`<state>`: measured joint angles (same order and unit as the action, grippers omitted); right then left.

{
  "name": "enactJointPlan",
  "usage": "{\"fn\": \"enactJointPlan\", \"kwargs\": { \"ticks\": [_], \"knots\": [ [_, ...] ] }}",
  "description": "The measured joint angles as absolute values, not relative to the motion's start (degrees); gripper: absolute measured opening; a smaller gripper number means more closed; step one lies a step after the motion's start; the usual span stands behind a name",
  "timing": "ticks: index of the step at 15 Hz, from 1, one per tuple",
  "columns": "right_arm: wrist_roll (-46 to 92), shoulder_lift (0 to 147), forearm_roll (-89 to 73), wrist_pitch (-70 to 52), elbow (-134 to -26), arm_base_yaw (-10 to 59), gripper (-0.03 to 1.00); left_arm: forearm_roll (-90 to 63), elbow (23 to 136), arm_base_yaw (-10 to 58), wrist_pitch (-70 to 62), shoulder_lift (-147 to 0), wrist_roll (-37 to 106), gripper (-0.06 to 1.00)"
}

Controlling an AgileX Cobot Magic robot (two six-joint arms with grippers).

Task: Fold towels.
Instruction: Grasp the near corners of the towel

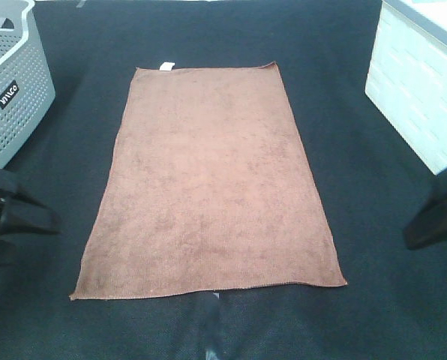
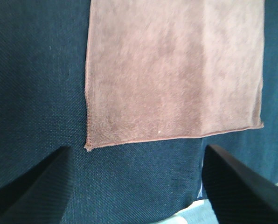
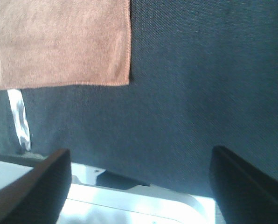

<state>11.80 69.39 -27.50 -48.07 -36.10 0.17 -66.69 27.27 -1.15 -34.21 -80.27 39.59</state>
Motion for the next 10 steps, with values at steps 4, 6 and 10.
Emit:
{"fn": "enactJointPlan", "kwargs": {
  "ticks": [4,6,10],
  "knots": [
    [18.45,79.64,-32.72,-40.62,-36.10,0.17,0.77,-79.87,27.33,-1.15,-34.09,-90.76,53.80,0.73],
    [20.86,83.14,-35.70,-38.16,-36.10,0.17,0.77,-84.51,27.39,-1.15,-34.03,-94.42,59.47,0.73],
    [34.32,91.85,-47.96,-35.18,-36.15,0.17,0.77,-94.60,28.88,0.52,-33.92,-103.53,71.16,0.73]
  ]
}}
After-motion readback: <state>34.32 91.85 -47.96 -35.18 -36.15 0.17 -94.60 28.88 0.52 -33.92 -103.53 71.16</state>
